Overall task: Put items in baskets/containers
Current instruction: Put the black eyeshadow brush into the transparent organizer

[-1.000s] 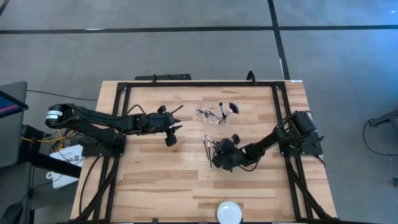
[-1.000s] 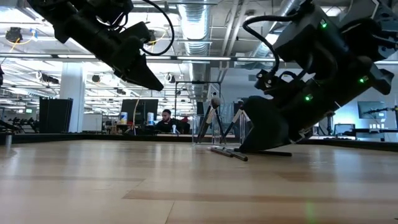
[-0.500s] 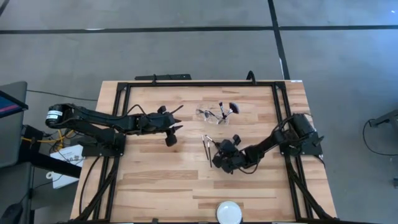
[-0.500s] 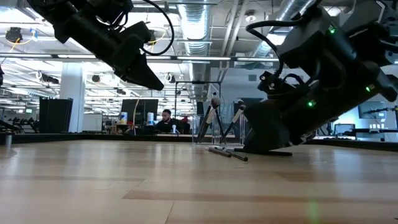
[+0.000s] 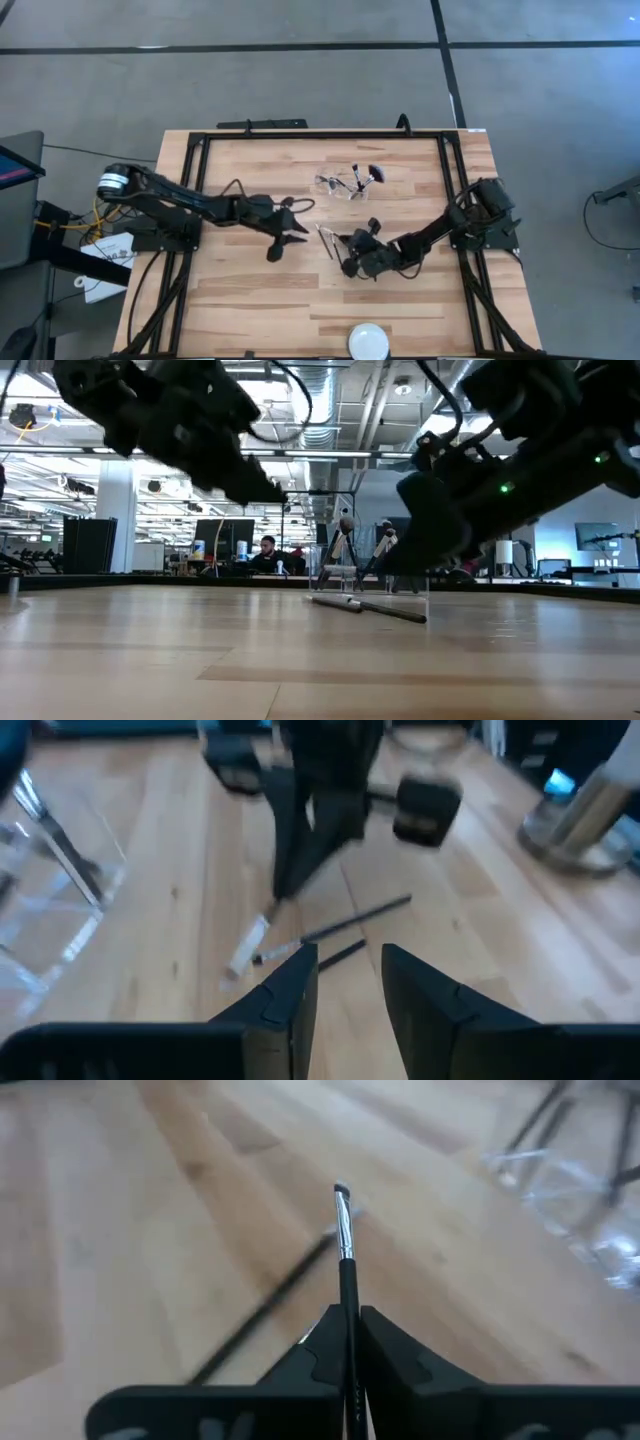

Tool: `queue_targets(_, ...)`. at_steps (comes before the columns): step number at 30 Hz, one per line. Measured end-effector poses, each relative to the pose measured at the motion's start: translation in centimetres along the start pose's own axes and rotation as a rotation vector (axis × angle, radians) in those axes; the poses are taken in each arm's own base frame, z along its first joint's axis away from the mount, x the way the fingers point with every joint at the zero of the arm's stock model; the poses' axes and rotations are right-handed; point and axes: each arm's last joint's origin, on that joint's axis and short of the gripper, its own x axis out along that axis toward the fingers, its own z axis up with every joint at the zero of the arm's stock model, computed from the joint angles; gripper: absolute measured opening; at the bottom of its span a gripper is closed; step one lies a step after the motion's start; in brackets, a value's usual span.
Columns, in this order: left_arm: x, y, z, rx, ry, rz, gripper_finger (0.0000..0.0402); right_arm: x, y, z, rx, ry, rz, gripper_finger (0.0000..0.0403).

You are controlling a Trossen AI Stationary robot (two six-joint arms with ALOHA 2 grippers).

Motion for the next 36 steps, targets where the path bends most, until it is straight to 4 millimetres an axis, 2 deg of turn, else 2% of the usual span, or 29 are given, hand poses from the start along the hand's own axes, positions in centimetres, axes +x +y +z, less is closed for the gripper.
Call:
queue_targets(2,0.9,0.0,-1.0,-0.037,0.033,-0.002,0.0111,0.0,-0.2,0.2,0.007,-0.028,-0.036,0.0006)
queue_targets(6,2.3,0.3,-2.2,-0.222,0.047,0.008,0.0111,-0.2,0.1,1.5,0.089,-0.152,-0.067,0.0007)
queue_targets(12,2.9,0.4,-1.1,-0.212,-0.126,0.004,0.0111,-1.1,1.2,4.3,0.106,-0.357,0.019,0.0006)
queue_targets(19,0.9,0.4,2.0,-0.151,-0.306,0.005,0.0111,-2.9,2.2,6.2,0.107,-0.534,0.128,0.001)
queue_targets(27,-2.1,0.3,5.1,-0.047,-0.478,0.025,0.0111,-3.0,2.3,6.6,0.115,-0.559,0.187,0.0004)
queue_targets(31,-2.6,0.3,5.5,-0.042,-0.503,0.025,0.0111,-3.1,2.3,6.8,0.126,-0.573,0.207,0.001)
queue_targets(36,-2.2,0.3,5.2,-0.053,-0.482,0.02,0.0111,-3.3,2.3,7.2,0.114,-0.612,0.213,0.0005)
